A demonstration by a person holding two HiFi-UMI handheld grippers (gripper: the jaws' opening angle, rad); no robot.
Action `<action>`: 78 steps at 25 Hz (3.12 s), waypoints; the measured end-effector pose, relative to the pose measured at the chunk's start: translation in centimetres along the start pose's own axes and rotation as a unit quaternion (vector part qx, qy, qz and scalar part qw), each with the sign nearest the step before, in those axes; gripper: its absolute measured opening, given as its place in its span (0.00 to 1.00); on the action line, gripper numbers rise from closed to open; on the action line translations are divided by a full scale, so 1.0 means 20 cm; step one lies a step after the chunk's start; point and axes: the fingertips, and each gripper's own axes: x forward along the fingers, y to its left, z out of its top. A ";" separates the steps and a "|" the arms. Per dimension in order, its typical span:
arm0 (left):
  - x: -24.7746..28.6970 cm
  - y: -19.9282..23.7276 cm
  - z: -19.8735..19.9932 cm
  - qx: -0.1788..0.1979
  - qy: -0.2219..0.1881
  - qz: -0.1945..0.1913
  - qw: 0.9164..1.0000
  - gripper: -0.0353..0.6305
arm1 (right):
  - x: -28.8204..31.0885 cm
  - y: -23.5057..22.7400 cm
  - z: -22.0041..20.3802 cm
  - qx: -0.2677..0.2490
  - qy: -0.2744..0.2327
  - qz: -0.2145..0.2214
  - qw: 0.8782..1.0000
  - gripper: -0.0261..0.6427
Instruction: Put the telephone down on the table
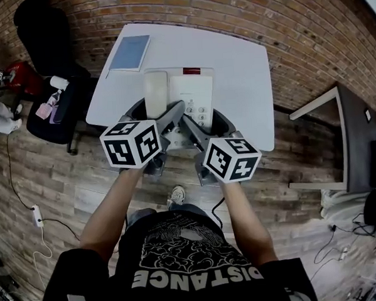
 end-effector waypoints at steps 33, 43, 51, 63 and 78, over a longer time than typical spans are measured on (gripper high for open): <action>0.96 0.62 0.47 -0.011 0.043 -0.025 0.999 0.66 | 1.01 -0.50 0.41 0.028 0.012 -0.039 0.999 0.53; 1.29 0.80 0.44 -0.026 0.099 -0.056 0.993 0.66 | 1.27 -0.71 0.39 0.064 0.032 -0.092 0.993 0.53; 1.51 0.83 0.21 -0.044 0.166 -0.072 0.983 0.66 | 1.30 -0.93 0.23 0.107 0.060 -0.130 0.984 0.53; 1.68 0.92 -0.09 -0.073 0.241 -0.044 0.967 0.66 | 1.36 -1.14 -0.04 0.154 0.109 -0.139 0.972 0.53; 1.70 1.03 -0.16 -0.083 0.250 -0.024 0.964 0.66 | 1.45 -1.16 -0.13 0.166 0.123 -0.136 0.969 0.54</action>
